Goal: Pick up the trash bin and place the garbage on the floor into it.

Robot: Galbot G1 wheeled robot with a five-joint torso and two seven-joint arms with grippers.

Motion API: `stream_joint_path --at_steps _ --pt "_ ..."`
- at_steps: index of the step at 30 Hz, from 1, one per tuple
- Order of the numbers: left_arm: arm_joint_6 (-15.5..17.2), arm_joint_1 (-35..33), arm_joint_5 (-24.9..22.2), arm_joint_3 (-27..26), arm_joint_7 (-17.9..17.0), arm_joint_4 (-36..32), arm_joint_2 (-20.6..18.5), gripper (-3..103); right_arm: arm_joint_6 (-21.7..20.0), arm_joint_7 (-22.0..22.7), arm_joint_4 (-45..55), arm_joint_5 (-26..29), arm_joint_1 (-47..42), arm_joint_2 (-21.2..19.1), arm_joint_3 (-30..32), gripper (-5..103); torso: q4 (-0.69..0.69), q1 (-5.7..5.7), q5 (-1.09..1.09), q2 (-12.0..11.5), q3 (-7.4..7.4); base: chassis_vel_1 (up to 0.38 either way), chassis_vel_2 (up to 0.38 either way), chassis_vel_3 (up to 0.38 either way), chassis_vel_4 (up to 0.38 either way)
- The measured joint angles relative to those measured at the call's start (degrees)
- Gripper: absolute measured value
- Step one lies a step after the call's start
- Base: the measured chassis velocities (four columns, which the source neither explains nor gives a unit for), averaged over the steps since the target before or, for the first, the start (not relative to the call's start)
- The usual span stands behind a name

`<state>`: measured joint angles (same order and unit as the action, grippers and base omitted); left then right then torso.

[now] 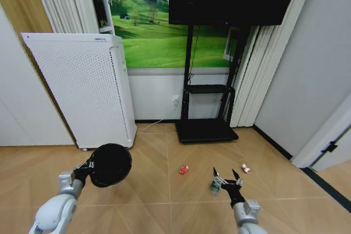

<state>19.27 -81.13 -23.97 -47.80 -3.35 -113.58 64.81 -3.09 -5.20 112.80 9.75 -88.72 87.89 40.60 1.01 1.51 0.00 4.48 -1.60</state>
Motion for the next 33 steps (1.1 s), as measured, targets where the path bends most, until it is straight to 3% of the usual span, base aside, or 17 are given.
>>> stream_joint_path --at_steps 5,14,33 --pt "-2.6 -2.5 3.0 -1.7 1.0 -3.8 0.0 6 -3.5 0.4 -0.2 1.8 1.6 -1.4 -1.8 100 -0.01 0.0 0.0 0.0 0.0 0.0 0.0 0.0 0.0" --pt "-2.7 -3.9 4.0 -1.7 0.6 -5.9 1.6 6 -5.8 0.8 -0.7 2.2 4.2 -2.2 -4.0 100 0.0 0.0 0.0 0.0 0.0 0.0 0.0 0.0 0.0" --pt "-2.1 -4.3 4.4 -1.6 0.6 -7.2 1.6 6 -4.3 -1.4 -0.7 1.3 3.3 -3.1 -3.3 100 0.0 -0.02 0.0 0.0 0.01 -0.01 0.009 0.014 -0.011"
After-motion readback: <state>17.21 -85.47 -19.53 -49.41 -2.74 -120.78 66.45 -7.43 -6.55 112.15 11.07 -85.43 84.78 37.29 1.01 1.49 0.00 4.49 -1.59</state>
